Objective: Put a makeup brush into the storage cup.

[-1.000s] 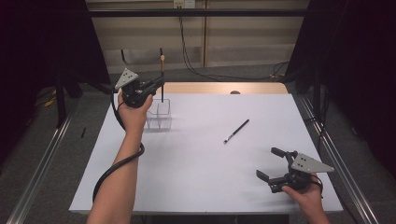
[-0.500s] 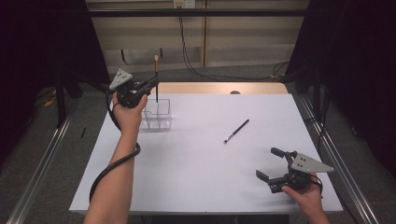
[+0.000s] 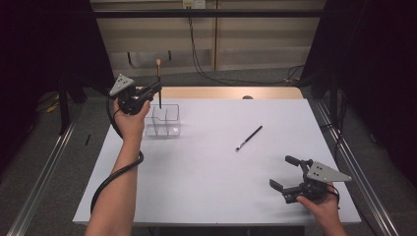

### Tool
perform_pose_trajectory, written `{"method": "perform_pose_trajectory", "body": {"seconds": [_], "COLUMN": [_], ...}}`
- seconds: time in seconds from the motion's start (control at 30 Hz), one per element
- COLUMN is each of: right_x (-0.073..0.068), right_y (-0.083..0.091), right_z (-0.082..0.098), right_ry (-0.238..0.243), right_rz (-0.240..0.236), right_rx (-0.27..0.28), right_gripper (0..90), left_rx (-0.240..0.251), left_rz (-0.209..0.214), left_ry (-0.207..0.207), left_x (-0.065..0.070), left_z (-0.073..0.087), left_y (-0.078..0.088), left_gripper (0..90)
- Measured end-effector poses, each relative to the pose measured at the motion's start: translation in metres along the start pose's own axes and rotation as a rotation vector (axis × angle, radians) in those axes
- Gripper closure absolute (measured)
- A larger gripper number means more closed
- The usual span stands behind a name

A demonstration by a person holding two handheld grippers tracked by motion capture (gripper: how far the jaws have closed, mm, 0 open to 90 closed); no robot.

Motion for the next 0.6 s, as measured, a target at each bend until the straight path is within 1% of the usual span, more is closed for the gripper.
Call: {"method": "perform_pose_trajectory", "body": {"seconds": [0.07,0.23,0.43,0.47,0.5,0.6], "right_x": [0.0,0.0,-0.001,-0.001,-0.001,-0.001], "right_y": [0.0,0.0,-0.001,-0.001,-0.001,-0.001], "right_z": [0.0,0.0,0.0,0.0,0.0,0.0], "right_ry": [0.0,0.0,-0.005,-0.006,-0.006,-0.007], "right_rz": [0.0,0.002,-0.001,-0.003,-0.003,-0.005], "right_rx": [0.001,0.002,0.0,0.002,0.001,0.003], "right_gripper": [0.0,0.0,0.0,0.0,0.0,0.0], "left_rx": [0.002,0.005,0.005,0.007,0.011,0.012], "left_rz": [-0.007,-0.01,-0.024,-0.032,-0.031,-0.038], "left_ry": [-0.001,0.007,0.01,0.01,0.015,0.01], "left_x": [-0.004,-0.007,-0.015,-0.017,-0.017,-0.02], "left_z": [0.001,0.001,0.001,0.0,0.0,-0.001], "left_y": [0.002,0.003,0.008,0.01,0.01,0.012], "left_gripper": [83.6,83.6,83.6,83.6,83.6,83.6]}}
Point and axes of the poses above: each handheld gripper's, and its own axes: y roughly backward along the jaws, z roughly out of its underside, x roughly to its right, the point moved 10 cm from there along -y, roughly forward along the jaws, and after that the axes turned 6 degrees about y, right-handed, at the moved point
